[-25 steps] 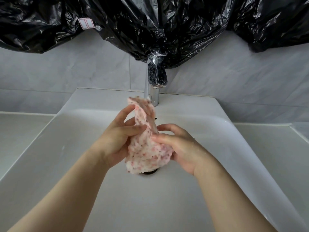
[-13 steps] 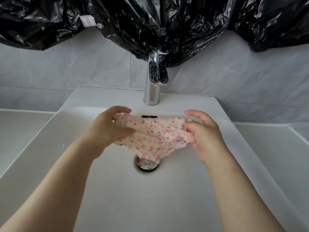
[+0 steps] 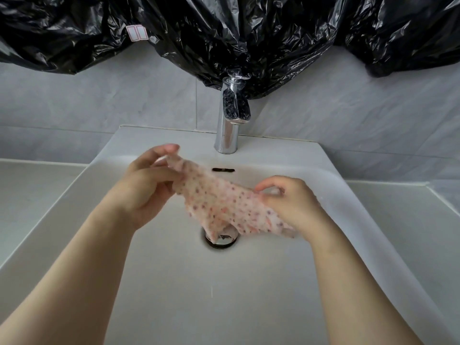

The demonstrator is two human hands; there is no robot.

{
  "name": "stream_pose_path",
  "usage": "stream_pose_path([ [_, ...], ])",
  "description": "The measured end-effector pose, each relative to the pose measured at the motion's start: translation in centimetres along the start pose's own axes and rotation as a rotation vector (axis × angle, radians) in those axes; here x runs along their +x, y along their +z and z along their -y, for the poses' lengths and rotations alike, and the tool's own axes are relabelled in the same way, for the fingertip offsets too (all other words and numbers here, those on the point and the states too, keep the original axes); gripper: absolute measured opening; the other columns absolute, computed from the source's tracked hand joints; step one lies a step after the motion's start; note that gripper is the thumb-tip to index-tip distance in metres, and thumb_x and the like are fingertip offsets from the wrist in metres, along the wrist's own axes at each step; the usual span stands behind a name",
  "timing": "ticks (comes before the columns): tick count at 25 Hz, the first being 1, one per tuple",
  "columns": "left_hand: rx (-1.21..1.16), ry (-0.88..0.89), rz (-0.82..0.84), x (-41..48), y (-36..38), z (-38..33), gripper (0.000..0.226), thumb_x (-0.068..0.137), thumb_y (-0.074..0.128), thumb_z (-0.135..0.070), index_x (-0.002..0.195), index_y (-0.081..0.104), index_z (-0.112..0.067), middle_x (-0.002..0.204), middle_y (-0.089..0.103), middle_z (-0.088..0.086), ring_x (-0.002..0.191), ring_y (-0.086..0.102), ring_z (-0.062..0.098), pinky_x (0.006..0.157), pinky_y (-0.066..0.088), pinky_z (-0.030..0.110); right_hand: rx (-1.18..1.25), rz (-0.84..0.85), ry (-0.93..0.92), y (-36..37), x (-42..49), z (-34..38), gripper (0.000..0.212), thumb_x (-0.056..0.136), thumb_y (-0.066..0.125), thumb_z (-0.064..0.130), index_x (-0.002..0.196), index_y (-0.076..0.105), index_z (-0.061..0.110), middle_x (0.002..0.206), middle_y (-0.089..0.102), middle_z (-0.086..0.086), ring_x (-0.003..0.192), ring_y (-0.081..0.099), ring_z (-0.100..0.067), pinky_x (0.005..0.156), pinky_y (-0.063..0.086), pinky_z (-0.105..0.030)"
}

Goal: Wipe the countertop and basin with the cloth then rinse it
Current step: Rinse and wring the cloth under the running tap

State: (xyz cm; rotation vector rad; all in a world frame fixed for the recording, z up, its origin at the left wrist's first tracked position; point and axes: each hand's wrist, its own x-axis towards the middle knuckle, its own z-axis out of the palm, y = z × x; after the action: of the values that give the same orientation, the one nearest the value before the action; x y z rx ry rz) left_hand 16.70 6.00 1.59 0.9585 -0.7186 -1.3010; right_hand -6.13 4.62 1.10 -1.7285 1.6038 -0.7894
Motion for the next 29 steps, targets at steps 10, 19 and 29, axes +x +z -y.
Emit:
stream_pose_path([
  [10, 0.696, -0.024, -0.074, 0.0, 0.4, 1.1, 0.039, 0.082, 0.06, 0.007, 0.097, 0.06, -0.03, 0.12, 0.054, 0.005, 0.065, 0.059, 0.014, 0.058, 0.046, 0.024, 0.875, -0.095, 0.287, -0.7, 0.9, 0.0, 0.038, 0.086, 0.049, -0.006, 0.096, 0.07, 0.024, 0.083, 0.065, -0.009, 0.076, 0.062, -0.022, 0.074, 0.054, -0.034],
  [19, 1.402, 0.27, -0.045, 0.0, 0.5, 0.9, 0.007, 0.079, 0.062, -0.032, 0.073, 0.064, -0.033, 0.082, 0.061, -0.011, 0.096, 0.052, 0.02, 0.077, 0.041, 0.027, -0.35, -0.119, -0.086, 0.3, 0.6, -0.1, 0.013, 0.081, 0.066, 0.024, 0.092, 0.07, 0.029, 0.096, 0.036, 0.008, 0.11, 0.04, -0.021, 0.096, 0.037, -0.03],
  [29, 0.523, -0.342, 0.187, -2.1, 5.1, 3.6, 0.046, 0.095, 0.036, -0.05, 0.091, 0.062, -0.013, 0.077, 0.067, 0.002, 0.068, 0.063, 0.016, 0.074, 0.045, 0.032, 0.599, 0.226, 0.263, 2.2, -0.9, 2.9, 0.022, 0.086, 0.061, 0.031, 0.08, 0.06, 0.01, 0.072, 0.063, -0.007, 0.058, 0.065, -0.015, 0.062, 0.056, -0.035],
])
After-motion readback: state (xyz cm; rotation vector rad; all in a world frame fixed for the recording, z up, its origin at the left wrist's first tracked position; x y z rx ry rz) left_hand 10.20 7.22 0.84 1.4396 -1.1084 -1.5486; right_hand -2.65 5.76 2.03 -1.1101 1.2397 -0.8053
